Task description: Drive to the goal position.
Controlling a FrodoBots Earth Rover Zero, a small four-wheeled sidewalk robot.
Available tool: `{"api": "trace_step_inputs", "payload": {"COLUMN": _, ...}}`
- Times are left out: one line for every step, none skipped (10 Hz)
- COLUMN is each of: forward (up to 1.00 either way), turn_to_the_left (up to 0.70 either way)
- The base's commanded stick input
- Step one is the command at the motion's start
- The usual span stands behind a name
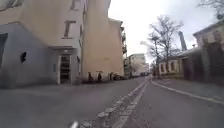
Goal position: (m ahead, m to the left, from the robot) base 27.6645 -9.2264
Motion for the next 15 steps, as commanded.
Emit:
{"api": "trace_step_inputs", "payload": {"forward": 1.0, "turn_to_the_left": 0.0}}
{"api": "trace_step_inputs", "payload": {"forward": 1.0, "turn_to_the_left": -0.01}}
{"api": "trace_step_inputs", "payload": {"forward": 1.0, "turn_to_the_left": -0.17}}
{"api": "trace_step_inputs", "payload": {"forward": 1.0, "turn_to_the_left": -0.32}}
{"api": "trace_step_inputs", "payload": {"forward": 1.0, "turn_to_the_left": -0.4}}
{"api": "trace_step_inputs", "payload": {"forward": 1.0, "turn_to_the_left": -0.27}}
{"api": "trace_step_inputs", "payload": {"forward": 1.0, "turn_to_the_left": -0.11}}
{"api": "trace_step_inputs", "payload": {"forward": 1.0, "turn_to_the_left": -0.01}}
{"api": "trace_step_inputs", "payload": {"forward": 1.0, "turn_to_the_left": 0.0}}
{"api": "trace_step_inputs", "payload": {"forward": 1.0, "turn_to_the_left": 0.0}}
{"api": "trace_step_inputs", "payload": {"forward": 1.0, "turn_to_the_left": 0.0}}
{"api": "trace_step_inputs", "payload": {"forward": 1.0, "turn_to_the_left": 0.0}}
{"api": "trace_step_inputs", "payload": {"forward": 1.0, "turn_to_the_left": 0.0}}
{"api": "trace_step_inputs", "payload": {"forward": 1.0, "turn_to_the_left": 0.0}}
{"api": "trace_step_inputs", "payload": {"forward": 1.0, "turn_to_the_left": -0.1}}
